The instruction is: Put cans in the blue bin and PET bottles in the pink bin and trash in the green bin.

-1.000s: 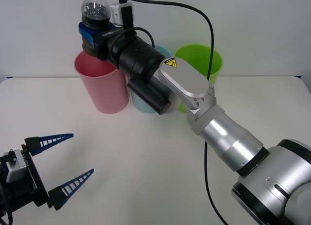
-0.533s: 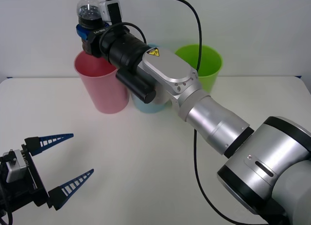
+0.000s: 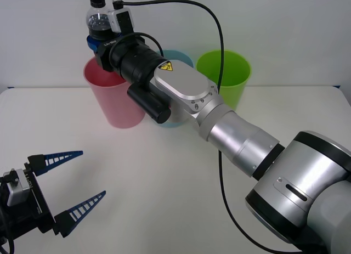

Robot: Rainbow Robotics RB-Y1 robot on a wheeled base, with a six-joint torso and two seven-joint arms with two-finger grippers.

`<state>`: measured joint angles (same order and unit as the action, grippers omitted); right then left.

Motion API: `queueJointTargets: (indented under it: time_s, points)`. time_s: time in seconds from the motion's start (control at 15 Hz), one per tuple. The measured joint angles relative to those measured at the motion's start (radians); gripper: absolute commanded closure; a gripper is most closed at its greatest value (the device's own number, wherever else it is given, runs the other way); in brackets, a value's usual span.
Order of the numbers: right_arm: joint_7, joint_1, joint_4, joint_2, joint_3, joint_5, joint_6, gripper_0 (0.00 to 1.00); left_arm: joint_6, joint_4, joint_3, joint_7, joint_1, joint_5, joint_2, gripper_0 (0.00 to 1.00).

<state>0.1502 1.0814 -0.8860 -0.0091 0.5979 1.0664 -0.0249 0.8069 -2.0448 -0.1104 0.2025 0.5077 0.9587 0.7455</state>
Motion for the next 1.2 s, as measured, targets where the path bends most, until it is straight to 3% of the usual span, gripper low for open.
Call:
queueJointTargets:
  time_s: [0.07, 0.13, 0.2, 1.2]
  points:
    - [-0.002, 0.0, 0.0, 0.0, 0.005, 0.0, -0.004, 0.94, 0.0, 0.0, 0.0, 0.0, 0.0, 0.0, 0.0, 0.0]
    - [-0.008, 0.0, 0.0, 0.0, 0.01, 0.004, -0.011, 0.36, 0.0, 0.0, 0.0, 0.0, 0.0, 0.0, 0.0, 0.0]
    - [-0.011, 0.0, 0.0, 0.0, 0.016, 0.017, -0.025, 0.02, 0.0, 0.0, 0.0, 0.0, 0.0, 0.0, 0.0, 0.0]
    - [-0.003, -0.001, -0.004, 0.003, 0.028, 0.041, -0.043, 0.0, 0.0, 0.0, 0.0, 0.0, 0.0, 0.0, 0.0, 0.0]
